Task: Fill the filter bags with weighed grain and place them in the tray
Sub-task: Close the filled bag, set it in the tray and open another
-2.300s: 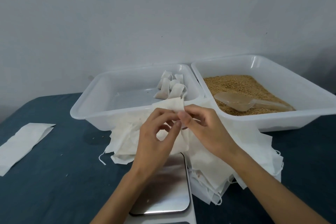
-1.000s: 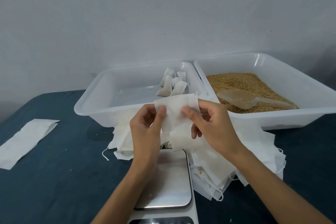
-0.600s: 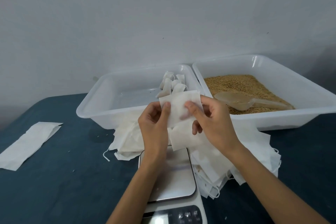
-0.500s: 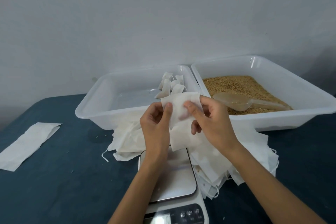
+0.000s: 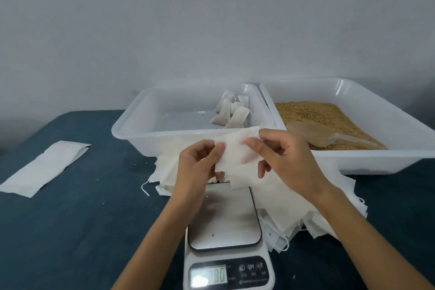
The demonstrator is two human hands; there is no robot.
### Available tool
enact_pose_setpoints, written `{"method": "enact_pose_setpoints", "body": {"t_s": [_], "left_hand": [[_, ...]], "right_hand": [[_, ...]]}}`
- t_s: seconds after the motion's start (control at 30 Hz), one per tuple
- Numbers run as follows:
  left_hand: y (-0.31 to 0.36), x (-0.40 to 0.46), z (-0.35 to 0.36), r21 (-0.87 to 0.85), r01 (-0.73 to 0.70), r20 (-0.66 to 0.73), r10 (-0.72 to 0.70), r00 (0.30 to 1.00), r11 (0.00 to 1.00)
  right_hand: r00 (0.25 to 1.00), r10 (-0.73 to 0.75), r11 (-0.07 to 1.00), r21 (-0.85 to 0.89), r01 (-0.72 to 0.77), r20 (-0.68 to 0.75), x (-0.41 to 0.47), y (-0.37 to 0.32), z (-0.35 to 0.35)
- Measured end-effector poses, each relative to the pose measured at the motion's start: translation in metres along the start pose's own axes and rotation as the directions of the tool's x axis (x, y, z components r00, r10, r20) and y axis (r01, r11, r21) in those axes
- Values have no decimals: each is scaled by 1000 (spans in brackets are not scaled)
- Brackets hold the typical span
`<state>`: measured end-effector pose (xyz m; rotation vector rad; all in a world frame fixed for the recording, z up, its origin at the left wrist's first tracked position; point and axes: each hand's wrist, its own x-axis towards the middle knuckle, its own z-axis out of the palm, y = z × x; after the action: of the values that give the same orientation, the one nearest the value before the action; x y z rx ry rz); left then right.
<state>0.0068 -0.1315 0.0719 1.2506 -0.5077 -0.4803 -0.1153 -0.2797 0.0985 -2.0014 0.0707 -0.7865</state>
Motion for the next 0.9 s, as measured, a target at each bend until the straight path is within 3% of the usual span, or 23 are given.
{"method": "enact_pose_setpoints", "body": {"t_s": [0.13,0.23,0.3,0.33,0.4,0.5,0.57,0.77,0.83,0.9], "left_hand": [[2,0,-4,-60,121,72,-117,991,991],[2,0,-4,14,124,21,-124,992,992],[1,-5,-2,240,-58,-63,76,995,969],[0,-9,-1,350,-189,-41,217,975,917],[5,-16,-2,462,-388,159,356,921,798],[15,-17,5,571,-422,446,165,880,704],[17,-16,13,591,-439,485,137,864,676],[8,-26,20,408,-284,408,105,907,868],[5,-29,21,303,-225,375,101,921,926],[1,-30,18,230,-170,326,89,941,958]], "right_hand": [[996,-92,989,-118,94,21,-2,-8,-4],[998,-59,991,-124,58,1,0,-12,-9],[1000,-21,992,-127,18,-24,2,-13,-12],[1000,-8,990,-142,4,-25,3,-14,-14],[1000,7,984,-176,-6,4,4,-20,-16],[995,24,986,-166,-7,102,7,-31,-19],[986,47,989,-147,-23,161,8,-39,-23],[918,219,957,-254,-136,331,14,-52,-28],[900,202,967,-226,-121,386,16,-55,-28],[937,150,985,-135,-112,317,23,-54,-41]]}}
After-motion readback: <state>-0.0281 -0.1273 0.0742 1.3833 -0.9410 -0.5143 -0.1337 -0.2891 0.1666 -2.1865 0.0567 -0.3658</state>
